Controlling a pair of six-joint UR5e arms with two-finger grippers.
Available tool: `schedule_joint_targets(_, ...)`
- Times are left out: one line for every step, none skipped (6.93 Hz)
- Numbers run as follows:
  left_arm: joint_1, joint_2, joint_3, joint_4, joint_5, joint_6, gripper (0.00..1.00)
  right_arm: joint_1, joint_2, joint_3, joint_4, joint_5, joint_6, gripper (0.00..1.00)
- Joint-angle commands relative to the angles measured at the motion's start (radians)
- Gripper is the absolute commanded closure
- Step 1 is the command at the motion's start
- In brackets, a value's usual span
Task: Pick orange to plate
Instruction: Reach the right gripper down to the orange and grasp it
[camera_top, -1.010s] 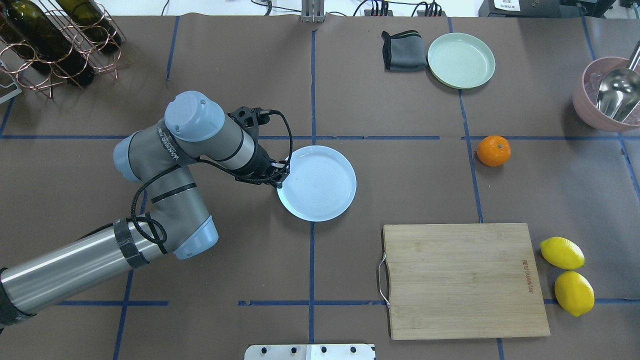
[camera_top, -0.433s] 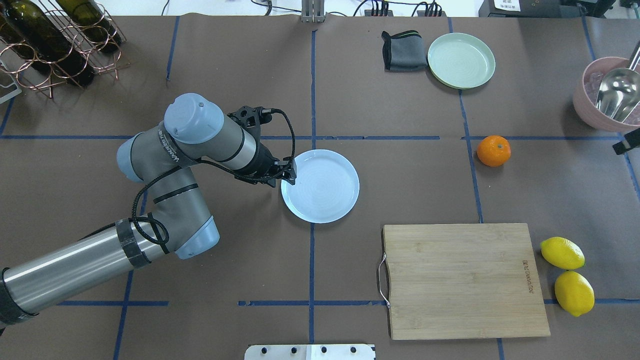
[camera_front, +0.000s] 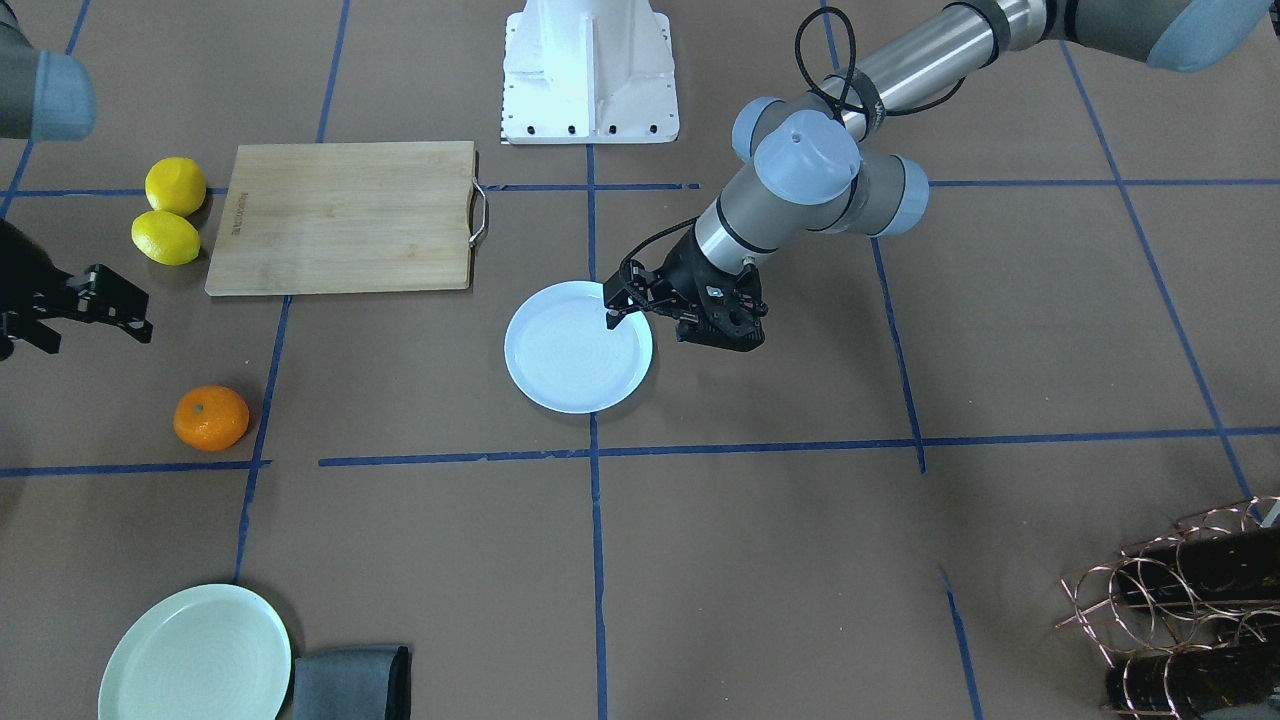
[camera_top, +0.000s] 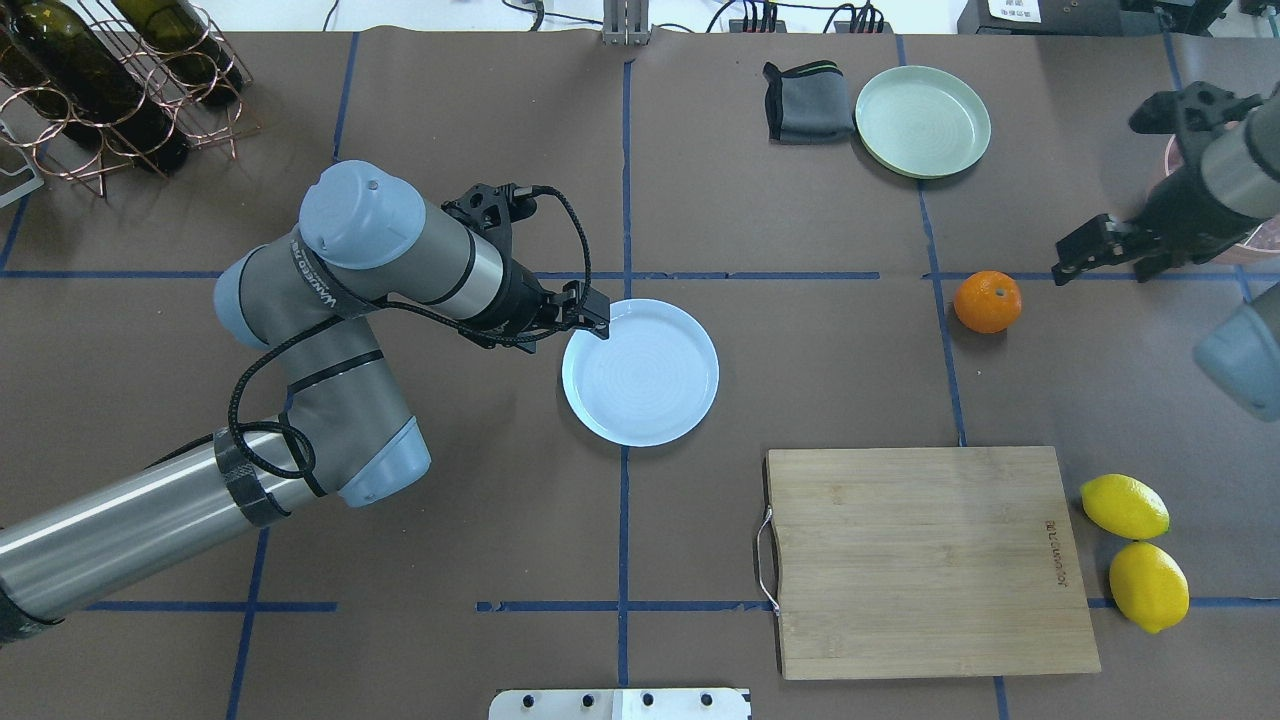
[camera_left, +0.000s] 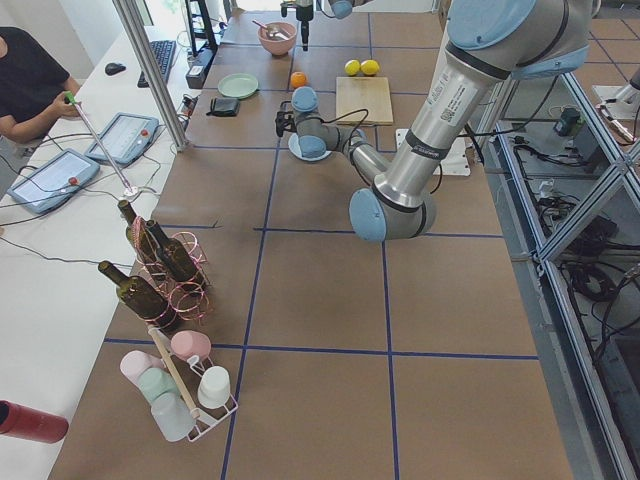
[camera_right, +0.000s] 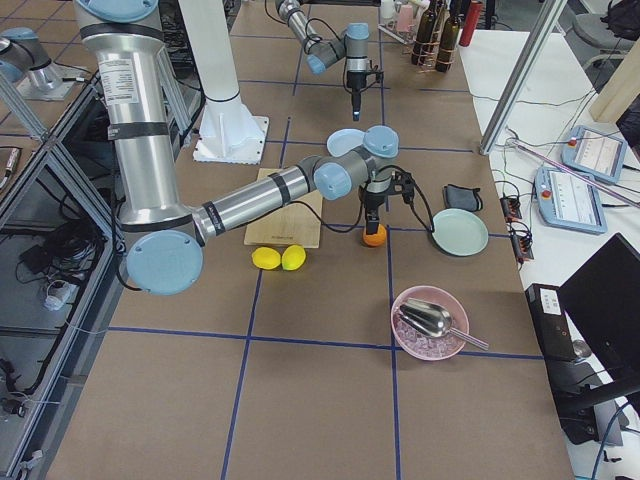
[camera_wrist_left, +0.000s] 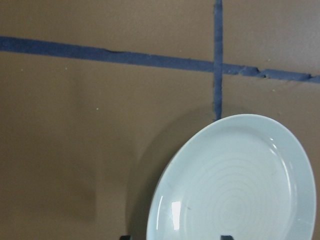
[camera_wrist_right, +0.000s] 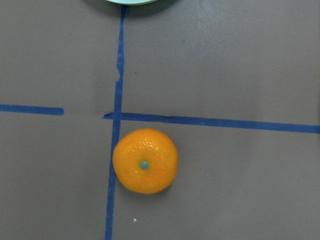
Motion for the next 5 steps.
schedule_joint_targets(-0.007,0.003,-0.006,-0.001,0.004,0.000,0.01,-0.074,0.027,-0.129,0.255,-0.098,0.179,0.01)
schedule_joint_targets(-0.007,0.004,-0.015,0.001,0.004,-0.002,0.01,-0.103,0.036,-0.223,0.390,-0.125,0.227,0.01)
schedule_joint_targets(-0.007,0.007,-0.017,0.001,0.008,-0.002,0.01,-0.112,0.039,-0.236,0.412,-0.127,0.229,0.01)
schedule_joint_targets(-0.007,0.007,-0.017,0.001,0.016,0.000,0.01,-0.126,0.037,-0.245,0.413,-0.129,0.228,0.01)
schedule_joint_targets(-0.007,0.007,-0.017,0.001,0.016,0.000,0.01,-0.140,0.037,-0.256,0.413,-0.130,0.228,0.01)
